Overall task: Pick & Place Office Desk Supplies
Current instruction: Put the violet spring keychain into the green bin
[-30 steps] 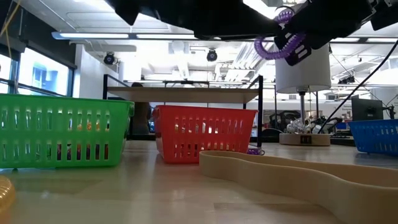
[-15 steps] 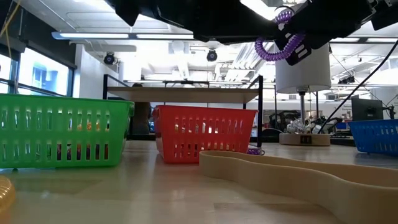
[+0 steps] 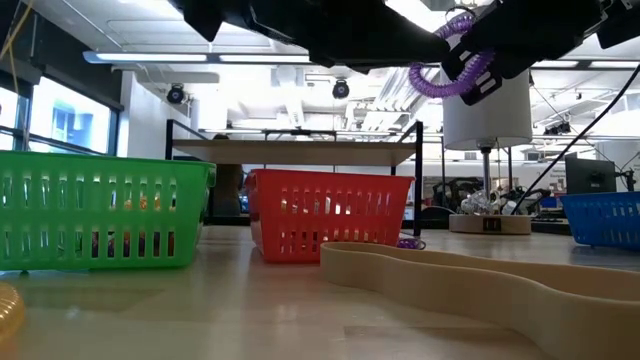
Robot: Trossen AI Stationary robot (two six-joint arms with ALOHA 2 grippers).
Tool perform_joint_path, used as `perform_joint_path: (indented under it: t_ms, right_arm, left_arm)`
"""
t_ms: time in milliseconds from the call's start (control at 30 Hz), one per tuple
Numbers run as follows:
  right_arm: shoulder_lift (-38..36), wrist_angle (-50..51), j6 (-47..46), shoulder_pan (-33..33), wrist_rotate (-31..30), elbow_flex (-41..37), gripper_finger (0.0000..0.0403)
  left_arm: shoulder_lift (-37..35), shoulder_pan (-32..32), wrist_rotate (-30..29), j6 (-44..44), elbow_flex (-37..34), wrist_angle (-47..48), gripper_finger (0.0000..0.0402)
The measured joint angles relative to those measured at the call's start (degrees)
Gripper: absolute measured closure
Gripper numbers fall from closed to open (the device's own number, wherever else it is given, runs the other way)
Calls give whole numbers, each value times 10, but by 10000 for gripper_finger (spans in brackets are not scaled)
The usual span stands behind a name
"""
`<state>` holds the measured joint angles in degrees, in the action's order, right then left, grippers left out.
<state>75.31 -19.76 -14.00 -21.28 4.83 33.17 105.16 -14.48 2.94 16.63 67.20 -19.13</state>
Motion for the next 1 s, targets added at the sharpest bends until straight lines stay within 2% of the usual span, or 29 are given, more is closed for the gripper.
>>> perform_joint_path:
  t_ms: [200, 367, 500, 600, 767, 1000]
  right_arm:
    - [2, -3, -14, -4, -6, 0, 341]
    - [12, -1, -19, -10, -61, 0, 262]
    - [11, -2, -22, -12, -119, 0, 201]
    - [11, -8, -5, -14, -126, 0, 166]
    - [11, -5, 2, -14, -118, 0, 136]
    - [11, 0, 3, -14, -119, 0, 128]
  left_arm:
    - [0, -5, 0, 4, 0, 8, 395]
    - [0, -10, -18, -2, 0, 15, 396]
    - [-20, -20, -47, -21, 0, 58, 396]
    - [-50, -33, -47, -55, 1, 88, 396]
    - [-113, -57, -49, -127, 1, 208, 397]
    - [-210, -97, -88, -256, 2, 393, 397]
